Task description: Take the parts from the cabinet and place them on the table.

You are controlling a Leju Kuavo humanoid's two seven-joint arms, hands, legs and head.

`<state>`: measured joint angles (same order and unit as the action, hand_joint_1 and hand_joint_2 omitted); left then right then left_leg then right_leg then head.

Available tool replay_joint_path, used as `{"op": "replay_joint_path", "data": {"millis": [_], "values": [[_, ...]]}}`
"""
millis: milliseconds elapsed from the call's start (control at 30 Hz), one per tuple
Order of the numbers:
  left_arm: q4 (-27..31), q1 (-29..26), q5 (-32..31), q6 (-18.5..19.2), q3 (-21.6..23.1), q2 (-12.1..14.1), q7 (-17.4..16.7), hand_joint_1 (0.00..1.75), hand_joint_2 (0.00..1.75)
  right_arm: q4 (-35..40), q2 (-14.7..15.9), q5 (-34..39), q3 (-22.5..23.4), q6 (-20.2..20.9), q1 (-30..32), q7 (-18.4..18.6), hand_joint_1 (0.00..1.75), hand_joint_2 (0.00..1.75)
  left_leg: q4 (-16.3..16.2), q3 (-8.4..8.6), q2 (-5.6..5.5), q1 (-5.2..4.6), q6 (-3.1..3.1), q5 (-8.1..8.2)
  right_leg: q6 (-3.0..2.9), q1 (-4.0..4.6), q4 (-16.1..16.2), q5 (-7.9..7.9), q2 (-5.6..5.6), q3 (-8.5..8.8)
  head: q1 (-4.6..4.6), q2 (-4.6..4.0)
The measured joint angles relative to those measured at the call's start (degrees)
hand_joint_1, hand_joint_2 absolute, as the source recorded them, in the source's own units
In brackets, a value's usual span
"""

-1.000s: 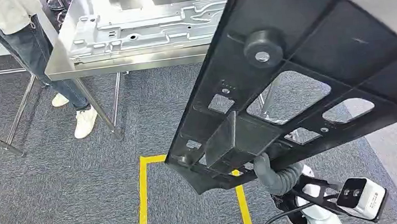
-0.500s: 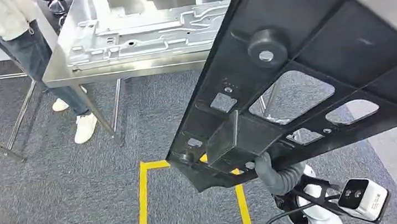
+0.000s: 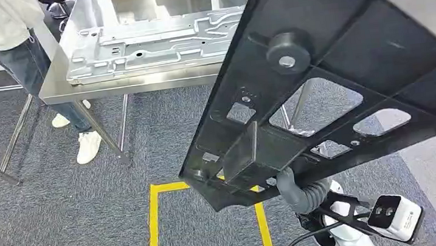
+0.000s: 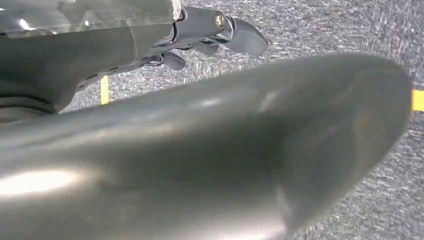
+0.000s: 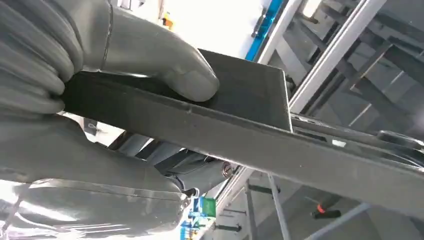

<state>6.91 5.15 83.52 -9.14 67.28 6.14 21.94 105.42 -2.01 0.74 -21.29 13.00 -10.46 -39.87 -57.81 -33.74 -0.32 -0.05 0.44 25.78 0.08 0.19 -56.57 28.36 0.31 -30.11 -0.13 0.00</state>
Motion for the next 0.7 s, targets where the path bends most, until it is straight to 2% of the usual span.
{"op": "replay_joint_path", "data": {"millis": [33, 67, 100, 167, 200, 233, 267, 333, 367, 400, 433, 500, 567, 600, 633, 667, 700], "values": [[0.0, 0.0, 0.0, 0.0, 0.0, 0.0, 0.0, 0.0, 0.0, 0.0, -0.1, 0.0, 0.0, 0.0, -0.1, 0.0, 1.75, 1.75, 0.8, 0.56, -0.03, 0.76, 0.37, -0.25, 0.44, 0.29, -0.1, 0.4, -0.02, 0.12, 0.09, 0.0], [0.0, 0.0, 0.0, 0.0, 0.0, -0.1, 0.0, 0.0, 0.0, 0.1, -0.1, 0.0, 0.0, 0.0, -0.1, 0.0, 1.75, 1.75, 1.2, 1.01, 0.02, 0.71, 0.5, -0.26, 0.8, 0.08, -1.4, 0.99, -0.05, -0.1, 0.09, -0.02], [0.0, 0.1, 0.0, 0.0, 0.0, -0.1, 0.1, 0.0, 0.0, 0.1, -0.1, 0.0, 0.0, 0.0, -0.3, 0.0, 1.75, 1.75, 1.3, 1.24, 0.13, 0.73, 0.89, -0.1, 0.98, -0.05, -4.8, 2.69, -0.03, -1.86, 0.29, 0.0], [0.0, 0.1, 0.0, 0.1, 0.0, -0.2, 0.1, 0.0, 0.0, 0.1, -0.1, 0.0, 0.0, 0.0, -0.1, 0.0, 1.75, 1.75, 1.3, 1.45, 0.14, 0.68, 1.11, 0.21, 1.4, -0.41, -14.8, 6.55, -0.03, -7.6, 0.31, 0.0], [0.0, 0.0, 0.0, 0.2, 0.0, -0.2, 0.2, 0.0, 0.0, 0.0, 0.0, 0.0, 0.0, 0.0, 0.1, 0.0, 1.75, 1.75, 1.2, 1.57, 0.13, 0.69, 1.11, 0.39, 1.56, -0.55, -18.3, 7.16, -0.04, -9.96, 0.26, 0.0], [0.0, -0.1, 0.0, 0.2, 0.0, -0.2, 0.2, 0.0, 0.0, 0.0, 0.0, 0.0, 0.0, 0.0, 0.1, 0.0, 1.75, 1.75, 1.2, 1.75, 0.11, 0.69, 1.05, 0.59, 1.7, -0.68, -19.2, 6.36, -0.05, -11.12, 0.31, 0.0], [0.0, -0.1, 0.0, 0.2, 0.0, -0.2, 0.2, 0.0, 0.0, 0.0, 0.0, 0.0, 0.0, 0.0, 0.1, 0.0, 1.75, 1.75, 1.1, 2.11, 0.05, 0.71, 0.94, 0.89, 1.77, -0.88, -17.1, 4.08, -0.06, -10.68, 0.28, 0.0], [0.0, -0.1, 0.0, 0.2, 0.0, -0.3, 0.2, 0.0, 0.0, 0.0, 0.0, 0.0, 0.0, 0.0, 0.1, 0.0, 1.75, 1.75, 1.1, 3.1, -0.06, 0.73, 0.61, 1.57, 1.65, -1.11, -7.0, -2.23, -0.23, -6.61, 0.28, 0.0], [0.0, -0.1, 0.0, 0.2, 0.0, -0.3, 0.2, 0.0, 0.0, 0.0, 0.0, 0.0, 0.0, 0.0, 0.1, 0.0, 1.75, 1.75, 1.1, 3.46, -0.08, 0.72, 0.33, 1.96, 1.49, -1.13, -2.5, -4.22, -0.44, -4.73, 0.31, 0.0], [0.0, -0.1, 0.0, 0.2, 0.0, -0.3, 0.2, 0.0, 0.0, 0.0, 0.0, 0.0, 0.0, 0.0, 0.0, 0.0, 1.75, 1.75, 0.7, 3.45, -0.14, 0.24, -0.21, 2.42, 1.23, -0.73, -1.0, -3.24, -0.54, -4.02, 0.3, 0.0], [0.0, -0.1, 0.0, 0.2, 0.0, -0.2, 0.3, 0.0, 0.0, 0.0, 0.0, -0.1, 0.0, -0.1, 0.1, 0.0, 1.75, 1.75, 0.9, 3.39, -0.1, 0.33, -0.43, 2.52, 0.78, -0.9, -1.2, -3.2, -0.35, -4.14, 0.13, 0.0], [0.0, -0.1, 0.0, 0.2, 0.0, -0.3, 0.2, 0.0, 0.0, 0.0, 0.0, -0.4, 0.0, -0.4, 0.2, 0.0, 1.75, 1.75, 1.3, 3.73, 0.01, 0.55, -1.14, 2.74, 0.03, -0.49, -1.2, -2.86, -0.13, -4.12, 0.18, 0.0], [0.0, 0.0, 0.0, 0.2, 0.0, -0.3, 0.2, 0.0, 0.0, 0.2, -0.1, -0.8, 0.0, -0.7, 0.3, 0.0, 1.75, 1.75, 0.3, 3.96, 0.03, 0.77, -1.78, 3.54, -0.72, -0.88, -0.4, -2.99, -0.16, -3.23, 0.13, 0.0], [0.0, 0.0, 0.0, 0.2, 0.0, -0.3, 0.2, 0.0, 0.0, 0.3, -0.1, -0.8, 0.0, -0.9, 0.2, 0.0, 1.75, 1.75, -2.5, 2.73, 0.05, 0.77, -1.92, 5.1, -1.05, -0.9, -0.3, -2.78, -0.26, -2.92, -0.26, 0.0], [0.0, 0.0, 0.0, 0.2, 0.0, -0.3, 0.2, 0.0, 0.0, 0.3, -0.1, -0.9, 0.0, -1.0, 0.2, -0.1, 1.75, 1.75, -6.9, 0.53, 0.05, 0.78, -2.11, 7.15, -1.29, -0.86, -0.3, -2.62, -0.3, -2.72, -0.22, -0.02], [0.0, -0.1, 0.0, 0.2, 0.0, -0.3, 0.2, 0.0, 0.0, 0.3, -0.1, -1.0, 0.0, -1.0, 0.3, 0.0, 1.75, 1.75, -12.3, -2.46, 0.05, 0.78, -2.26, 9.28, -1.45, -0.76, -0.3, -2.4, -0.3, -2.56, -0.26, 0.0], [0.0, -0.2, 0.0, 0.2, 0.0, -0.3, 0.2, 0.0, 0.0, 0.3, -0.1, -1.0, 0.0, -1.0, 0.4, 0.0, 1.75, 1.75, -16.3, -4.89, 0.05, 0.78, -2.33, 10.38, -1.51, -0.67, -0.3, -2.2, -0.28, -2.44, -0.28, 0.0]]}}
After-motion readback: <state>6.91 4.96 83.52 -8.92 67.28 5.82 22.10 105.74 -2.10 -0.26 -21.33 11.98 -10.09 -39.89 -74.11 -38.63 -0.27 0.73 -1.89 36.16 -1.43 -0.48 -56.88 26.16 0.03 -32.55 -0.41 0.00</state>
